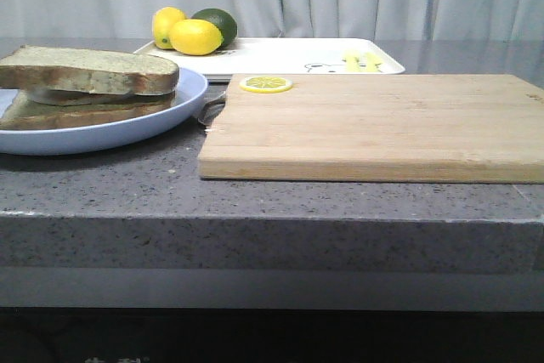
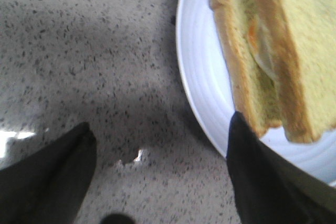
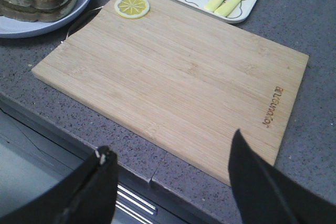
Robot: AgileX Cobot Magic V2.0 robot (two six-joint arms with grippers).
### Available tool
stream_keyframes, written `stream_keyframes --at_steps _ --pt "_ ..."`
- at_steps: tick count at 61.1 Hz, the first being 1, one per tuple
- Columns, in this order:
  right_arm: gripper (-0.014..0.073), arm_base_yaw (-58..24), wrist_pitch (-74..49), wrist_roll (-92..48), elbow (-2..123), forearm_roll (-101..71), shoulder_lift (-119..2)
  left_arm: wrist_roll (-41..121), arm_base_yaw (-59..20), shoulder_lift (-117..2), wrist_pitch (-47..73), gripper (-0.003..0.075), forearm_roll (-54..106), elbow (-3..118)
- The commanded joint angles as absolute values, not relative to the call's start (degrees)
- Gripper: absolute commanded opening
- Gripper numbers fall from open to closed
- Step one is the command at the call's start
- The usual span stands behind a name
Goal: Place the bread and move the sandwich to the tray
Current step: 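Grip the blue plate rim with the left gripper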
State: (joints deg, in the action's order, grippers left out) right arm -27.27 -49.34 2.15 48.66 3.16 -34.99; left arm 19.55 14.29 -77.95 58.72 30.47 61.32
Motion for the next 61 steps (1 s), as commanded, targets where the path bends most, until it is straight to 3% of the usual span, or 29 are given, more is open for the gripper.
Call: stream_keyframes --at_steps 1,23,42,54,61 --pt "0.0477 -27.0 -45.1 2.1 50.2 4.1 -35.1 21.6 14.5 -79.6 57.6 0.0491 36.9 63.8" --pt "0.0477 -27.0 -45.1 2.1 50.2 4.1 -35.1 27.9 14.5 -88.0 57.3 0.0361 49.4 64.1" --pt "0.0477 -27.0 -45.1 2.1 50.2 4.1 -35.1 27.9 14.4 -90.7 56.7 0.0239 51.2 64.1" --pt "0.0477 -27.0 -45.2 2.1 50.2 4.1 -35.1 27.9 14.4 -90.8 55.9 0.0050 51.2 64.1" --pt "0.0477 -27.0 -45.2 2.1 50.2 4.1 -35.1 27.9 14.4 -90.8 55.9 -0.0017 51.2 64.1"
